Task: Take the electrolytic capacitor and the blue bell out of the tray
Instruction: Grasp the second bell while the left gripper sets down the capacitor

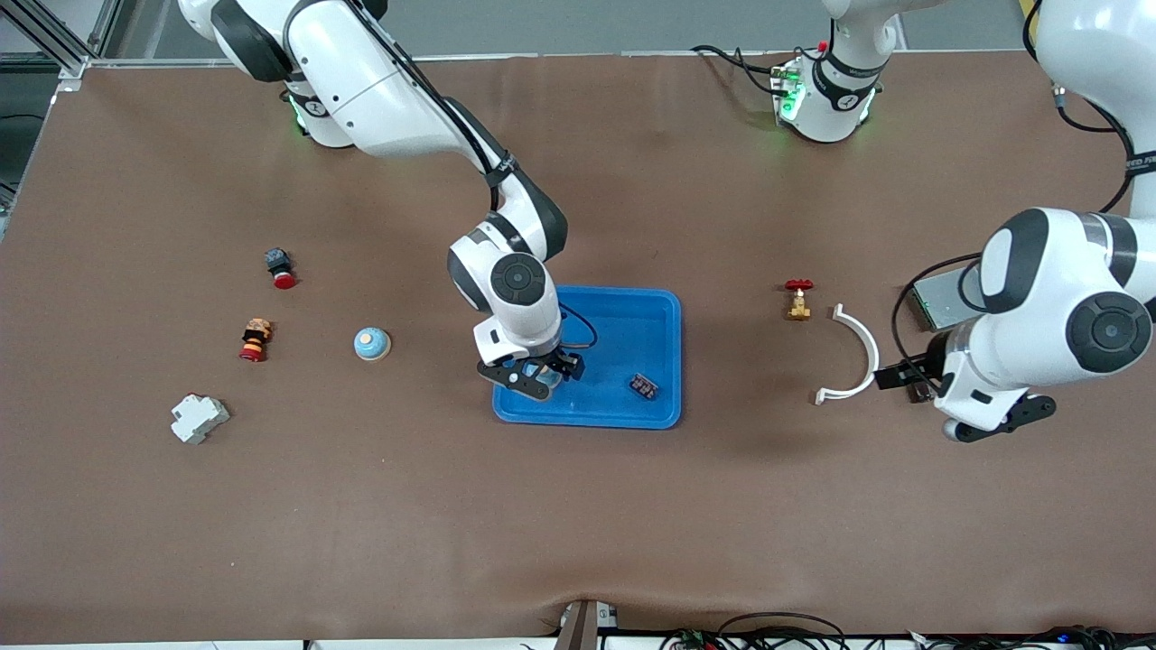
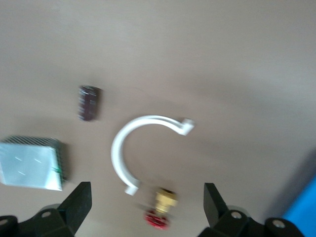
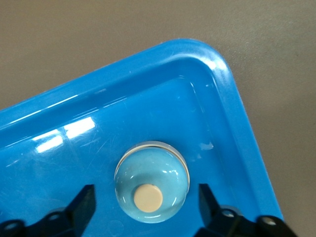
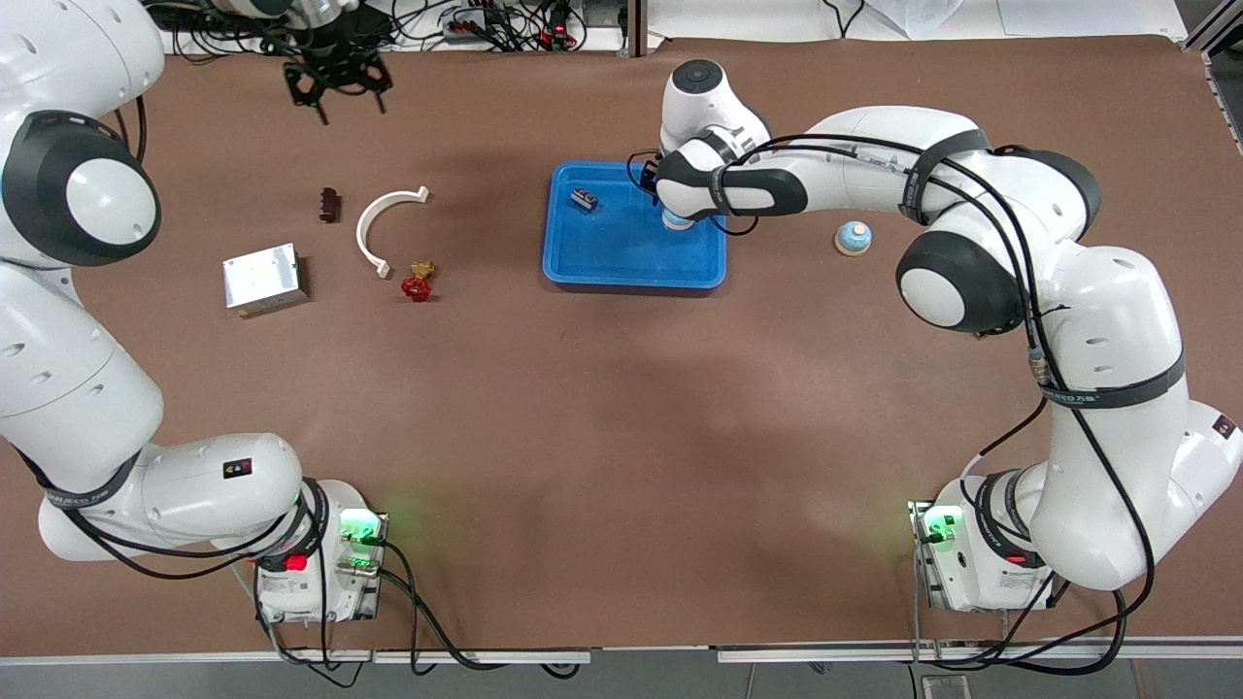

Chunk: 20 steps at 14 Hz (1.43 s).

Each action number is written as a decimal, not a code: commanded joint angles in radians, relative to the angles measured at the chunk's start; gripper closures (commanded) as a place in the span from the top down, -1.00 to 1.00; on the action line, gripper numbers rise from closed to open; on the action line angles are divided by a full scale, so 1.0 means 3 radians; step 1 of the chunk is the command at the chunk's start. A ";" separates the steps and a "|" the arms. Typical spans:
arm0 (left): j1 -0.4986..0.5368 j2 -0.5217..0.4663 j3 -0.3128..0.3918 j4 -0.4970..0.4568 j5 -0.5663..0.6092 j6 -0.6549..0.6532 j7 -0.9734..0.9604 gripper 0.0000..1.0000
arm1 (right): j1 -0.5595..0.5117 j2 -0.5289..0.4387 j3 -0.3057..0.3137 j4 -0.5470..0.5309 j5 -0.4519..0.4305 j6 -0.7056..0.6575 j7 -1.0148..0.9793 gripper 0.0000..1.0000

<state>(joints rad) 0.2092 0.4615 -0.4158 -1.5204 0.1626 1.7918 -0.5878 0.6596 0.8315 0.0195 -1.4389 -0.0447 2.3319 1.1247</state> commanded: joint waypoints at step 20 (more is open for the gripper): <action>-0.1126 0.0778 -0.0184 0.0451 -0.0082 0.1415 -0.3077 1.00 | -0.0710 -0.0373 -0.0004 0.0405 0.0364 -0.1350 -0.1538 -1.00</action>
<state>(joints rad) -0.1054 0.6793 -0.4809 -1.4124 0.1438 2.2020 -1.4730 0.4920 0.7658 0.0083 -1.2883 0.0557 1.9563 0.7676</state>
